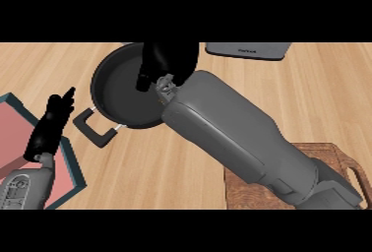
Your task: Pick the cupcake from the cutting board and place it in the pot
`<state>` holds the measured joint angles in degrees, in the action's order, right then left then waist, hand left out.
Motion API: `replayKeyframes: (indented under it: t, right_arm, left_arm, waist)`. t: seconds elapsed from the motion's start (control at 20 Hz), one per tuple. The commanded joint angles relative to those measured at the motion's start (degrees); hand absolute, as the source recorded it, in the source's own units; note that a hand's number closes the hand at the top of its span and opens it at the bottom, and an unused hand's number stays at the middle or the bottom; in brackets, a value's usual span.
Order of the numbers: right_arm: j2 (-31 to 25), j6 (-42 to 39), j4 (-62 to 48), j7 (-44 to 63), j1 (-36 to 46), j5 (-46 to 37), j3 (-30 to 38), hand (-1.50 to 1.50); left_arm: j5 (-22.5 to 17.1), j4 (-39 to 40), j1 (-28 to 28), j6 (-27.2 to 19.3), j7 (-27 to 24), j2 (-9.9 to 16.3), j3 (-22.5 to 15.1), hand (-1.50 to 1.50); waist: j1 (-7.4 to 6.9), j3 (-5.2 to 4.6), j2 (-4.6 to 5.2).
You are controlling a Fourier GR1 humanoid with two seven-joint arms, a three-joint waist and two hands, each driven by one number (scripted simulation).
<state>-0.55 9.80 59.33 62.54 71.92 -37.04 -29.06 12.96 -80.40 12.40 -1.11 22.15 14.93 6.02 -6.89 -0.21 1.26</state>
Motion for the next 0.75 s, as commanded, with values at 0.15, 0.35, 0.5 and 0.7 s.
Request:
replayKeyframes:
  t: [0.15,0.35,0.5,0.7]
  right_arm:
    - [0.52,23.28,-4.27,-0.26,0.09,3.68,1.70,-1.50]
    - [0.53,36.63,-3.07,-1.80,-1.50,1.85,0.75,-1.50]
    - [0.53,42.52,-5.45,-1.46,0.37,0.45,2.83,-1.50]
    - [0.53,48.34,-3.34,2.29,-3.51,-3.33,-0.22,-1.50]
  left_arm:
    - [-0.01,0.33,0.77,0.09,-0.09,-0.11,-0.04,0.00]
    - [0.29,0.76,0.19,-0.49,0.32,-0.26,0.22,0.00]
    - [-0.56,0.48,-0.80,-0.33,-0.16,0.36,1.50,0.00]
    - [0.13,-1.49,-2.38,-1.82,2.90,0.09,1.96,0.00]
  waist:
    - [-0.46,0.07,0.31]
    - [0.94,0.10,-0.23]
    - [2.35,0.09,-0.63]
    - [5.01,0.20,-1.54]
